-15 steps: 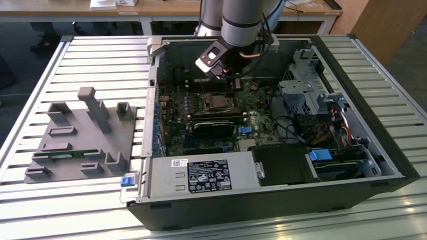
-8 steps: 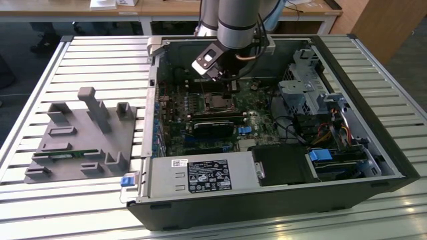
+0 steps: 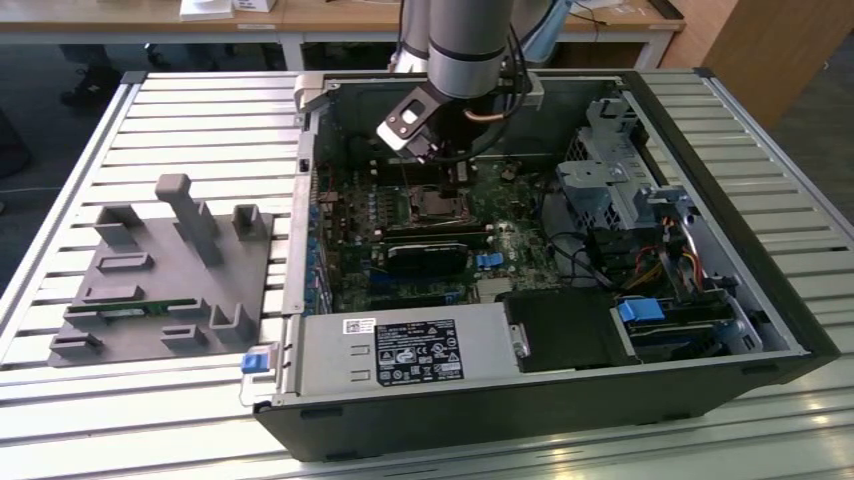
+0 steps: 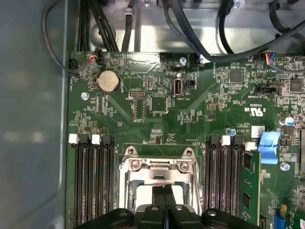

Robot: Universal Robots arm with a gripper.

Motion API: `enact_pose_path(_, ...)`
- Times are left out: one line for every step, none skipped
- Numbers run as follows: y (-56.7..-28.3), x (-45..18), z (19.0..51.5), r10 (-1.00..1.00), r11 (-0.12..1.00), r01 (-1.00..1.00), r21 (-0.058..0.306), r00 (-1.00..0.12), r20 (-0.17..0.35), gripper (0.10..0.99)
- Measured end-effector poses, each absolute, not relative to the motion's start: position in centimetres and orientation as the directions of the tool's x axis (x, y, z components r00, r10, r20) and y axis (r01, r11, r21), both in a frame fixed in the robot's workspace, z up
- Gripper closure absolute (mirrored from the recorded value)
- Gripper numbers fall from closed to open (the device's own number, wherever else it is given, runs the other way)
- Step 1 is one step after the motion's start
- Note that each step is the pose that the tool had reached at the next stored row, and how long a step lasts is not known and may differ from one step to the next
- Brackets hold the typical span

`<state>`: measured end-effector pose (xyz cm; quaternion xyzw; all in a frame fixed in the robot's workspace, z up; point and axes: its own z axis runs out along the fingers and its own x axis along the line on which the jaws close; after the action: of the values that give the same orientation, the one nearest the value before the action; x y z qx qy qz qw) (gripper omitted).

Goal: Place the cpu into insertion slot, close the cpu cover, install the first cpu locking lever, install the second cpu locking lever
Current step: 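Close the cpu cover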

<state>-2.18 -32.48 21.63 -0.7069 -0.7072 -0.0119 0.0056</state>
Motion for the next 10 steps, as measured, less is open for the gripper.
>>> enact_pose_path(-32.48, -2.24, 21.63, 1.0, 0.0, 1.0, 0.009, -0.001, 0.025, 0.969)
enact_pose_path(-32.48, -2.33, 21.63, 1.0, 0.0, 1.0, 0.009, -0.001, 0.025, 0.969)
enact_pose_path(-32.48, -2.38, 21.63, 1.0, 0.0, 1.0, 0.009, -0.001, 0.025, 0.969)
enact_pose_path(-32.48, -2.44, 21.63, 1.0, 0.0, 1.0, 0.009, -0.001, 0.025, 0.969)
enact_pose_path(-32.48, -2.5, 21.63, 1.0, 0.0, 1.0, 0.009, -0.001, 0.025, 0.969)
enact_pose_path(-32.48, -2.57, 21.63, 1.0, 0.0, 1.0, 0.009, -0.001, 0.025, 0.969)
enact_pose_path(-32.48, -2.62, 21.63, 1.0, 0.0, 1.0, 0.009, -0.001, 0.025, 0.969)
enact_pose_path(-32.48, -2.66, 21.63, 1.0, 0.0, 1.0, 0.009, -0.001, 0.025, 0.969)
enact_pose_path(-32.48, -2.69, 21.63, 1.0, 0.0, 1.0, 0.009, -0.001, 0.025, 0.969)
enact_pose_path(-32.48, -2.74, 21.63, 1.0, 0.0, 1.0, 0.009, -0.001, 0.025, 0.969)
